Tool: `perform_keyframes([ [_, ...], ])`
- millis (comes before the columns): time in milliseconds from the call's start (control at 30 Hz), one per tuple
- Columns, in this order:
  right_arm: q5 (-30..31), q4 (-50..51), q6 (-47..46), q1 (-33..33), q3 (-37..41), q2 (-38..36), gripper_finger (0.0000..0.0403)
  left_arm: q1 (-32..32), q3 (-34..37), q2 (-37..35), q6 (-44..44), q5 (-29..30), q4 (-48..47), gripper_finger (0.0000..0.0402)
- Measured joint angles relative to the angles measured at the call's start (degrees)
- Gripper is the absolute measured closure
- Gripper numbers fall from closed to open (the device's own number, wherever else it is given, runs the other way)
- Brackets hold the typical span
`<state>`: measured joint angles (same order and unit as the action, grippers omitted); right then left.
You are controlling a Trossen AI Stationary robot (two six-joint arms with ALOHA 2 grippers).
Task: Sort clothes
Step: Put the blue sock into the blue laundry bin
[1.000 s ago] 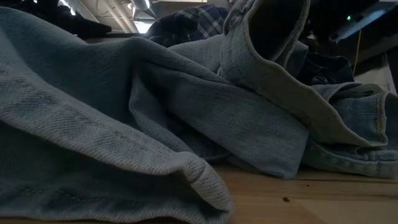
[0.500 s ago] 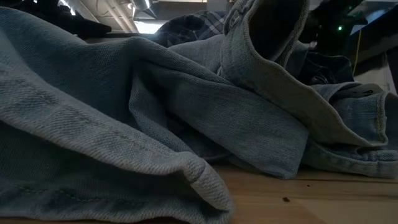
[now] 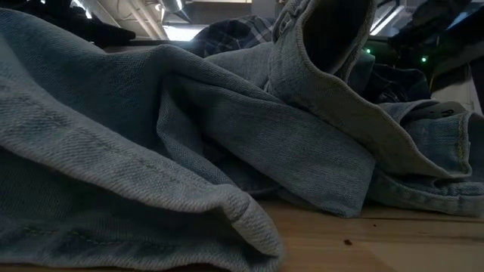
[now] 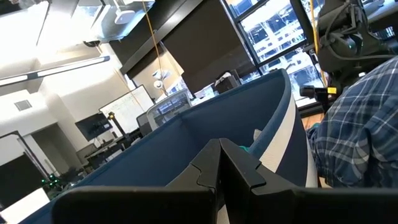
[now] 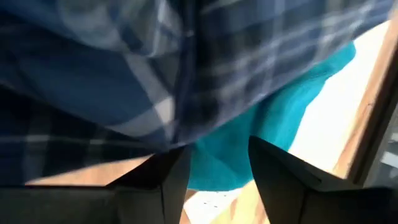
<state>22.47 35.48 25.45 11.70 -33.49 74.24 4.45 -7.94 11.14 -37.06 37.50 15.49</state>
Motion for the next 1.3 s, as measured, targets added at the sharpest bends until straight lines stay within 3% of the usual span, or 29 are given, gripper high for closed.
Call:
perform_keyframes([
  [400,-0.9,-6.0,-0.9,-0.1,3.9,4.3,0.0236,0.0,0.0,0.0,0.0,0.0,0.0,0.04],
  [500,0.4,-7.1,0.1,-0.1,3.9,5.7,0.0268,0.0,0.0,0.0,0.0,0.0,0.0,0.04],
  [633,2.3,-8.3,2.0,-0.1,4.1,5.7,0.0341,0.0,0.0,0.0,0.0,0.0,0.0,0.04],
  [733,6.6,-8.2,3.7,0.0,4.2,5.0,0.0388,0.0,0.0,0.0,0.0,0.0,0.0,0.04],
  [900,16.9,-4.4,4.4,0.0,2.2,2.8,0.0364,0.0,0.0,0.0,0.0,0.0,0.0,0.04],
  [1167,17.5,-0.8,7.4,-0.1,-4.3,-5.0,0.0393,0.0,0.0,0.0,0.0,0.0,0.0,0.04],
  [1300,17.5,-1.2,9.8,-0.1,-7.5,-9.0,0.0385,0.0,0.0,0.0,0.0,0.0,0.0,0.04],
])
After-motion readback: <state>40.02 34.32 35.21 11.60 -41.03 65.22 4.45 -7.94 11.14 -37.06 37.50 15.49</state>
